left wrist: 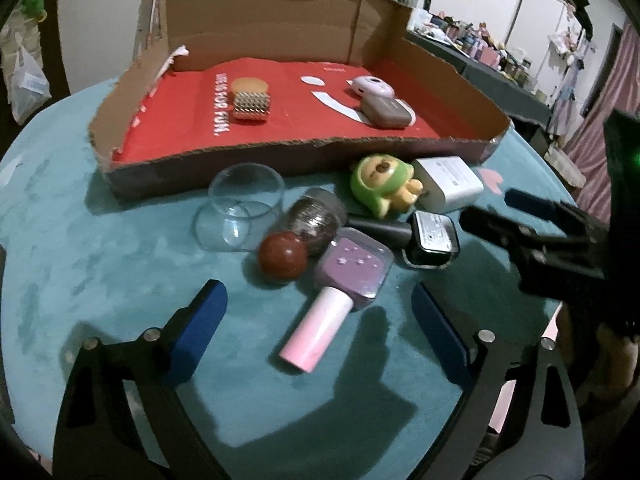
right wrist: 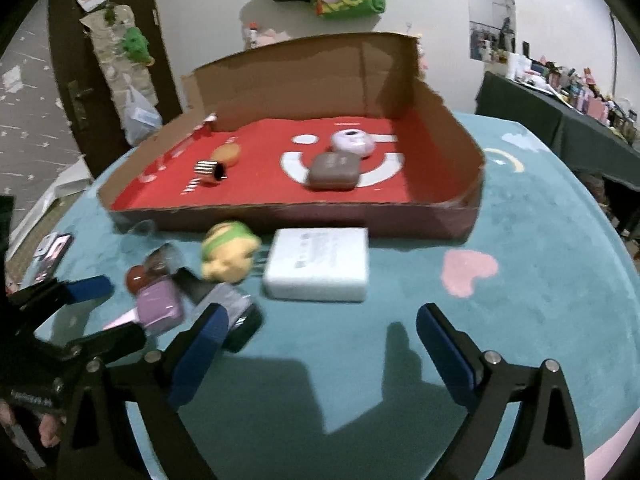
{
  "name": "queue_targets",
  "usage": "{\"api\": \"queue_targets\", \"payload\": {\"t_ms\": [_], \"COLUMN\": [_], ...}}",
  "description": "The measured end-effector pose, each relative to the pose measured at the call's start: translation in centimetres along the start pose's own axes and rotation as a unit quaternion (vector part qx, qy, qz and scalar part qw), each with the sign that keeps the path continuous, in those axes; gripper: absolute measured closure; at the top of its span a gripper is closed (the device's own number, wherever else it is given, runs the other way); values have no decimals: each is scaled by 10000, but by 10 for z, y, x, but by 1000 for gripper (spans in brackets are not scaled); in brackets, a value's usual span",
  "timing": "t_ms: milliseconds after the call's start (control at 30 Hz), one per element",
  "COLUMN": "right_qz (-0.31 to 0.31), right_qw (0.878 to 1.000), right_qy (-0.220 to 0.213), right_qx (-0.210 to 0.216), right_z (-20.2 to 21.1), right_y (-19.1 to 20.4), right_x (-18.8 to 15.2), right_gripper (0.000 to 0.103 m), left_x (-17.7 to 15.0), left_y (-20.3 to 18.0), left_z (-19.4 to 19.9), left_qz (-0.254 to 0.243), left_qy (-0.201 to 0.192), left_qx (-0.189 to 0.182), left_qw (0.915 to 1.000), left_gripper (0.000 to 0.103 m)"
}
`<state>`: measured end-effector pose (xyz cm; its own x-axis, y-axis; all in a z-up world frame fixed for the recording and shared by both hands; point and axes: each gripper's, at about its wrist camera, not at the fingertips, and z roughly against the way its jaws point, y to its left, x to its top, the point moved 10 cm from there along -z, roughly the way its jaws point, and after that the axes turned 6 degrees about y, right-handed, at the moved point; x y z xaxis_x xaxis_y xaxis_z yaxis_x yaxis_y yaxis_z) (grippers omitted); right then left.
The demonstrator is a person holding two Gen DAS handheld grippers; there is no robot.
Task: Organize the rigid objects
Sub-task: 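Move the left tool toward the pink-handled tube while the right tool approaches the white charger, then grasp the purple-capped pink tube with the left tool while the right tool grasps the white charger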
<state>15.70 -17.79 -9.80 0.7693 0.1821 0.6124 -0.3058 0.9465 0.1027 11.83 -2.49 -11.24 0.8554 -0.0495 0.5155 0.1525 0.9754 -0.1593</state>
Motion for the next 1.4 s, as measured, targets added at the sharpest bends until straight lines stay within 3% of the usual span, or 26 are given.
{"api": "queue_targets", "payload": {"t_ms": [33, 300, 433, 500, 633, 767, 933, 1133, 1400], "right_qz": [-11, 82, 154, 154, 172, 176, 106, 50, 144], "right_qw": [10000, 9998, 9998, 9997, 9995, 9993, 9995, 9993, 9996], "right_qy": [6, 76, 139, 182, 240, 301, 251, 299, 225], "right_qx": [-34, -137, -74, 48, 86, 128, 186, 197, 29], "right_z": [-2, -20, -25, -27, -36, -39, -30, -15, -22], "right_y": [-3, -5, 2, 7, 12, 12, 9, 4, 5], "right_x": [2, 15, 19, 19, 22, 22, 14, -3, -1], "right_gripper": [7, 10, 12, 21, 22, 31, 32, 33, 28], "left_x": [-1, 3, 6, 8, 12, 12, 7, 6, 6], "left_y": [-2, -10, -7, -6, -7, -7, -4, -5, -6], "left_z": [-1, -5, -6, -7, -11, -10, -6, -5, -7], "left_qz": [-19, -104, -88, -65, -107, -100, -51, -54, -37], "left_qy": [19, -32, -71, -86, -108, -119, -96, -98, -159], "left_qx": [-19, -68, -61, -93, -88, -130, -217, -218, -131], "left_qw": [10000, 9999, 9999, 9999, 9998, 9998, 9997, 9997, 9998], "left_gripper": [16, 24, 38, 42, 44, 46, 58, 60, 61]}}
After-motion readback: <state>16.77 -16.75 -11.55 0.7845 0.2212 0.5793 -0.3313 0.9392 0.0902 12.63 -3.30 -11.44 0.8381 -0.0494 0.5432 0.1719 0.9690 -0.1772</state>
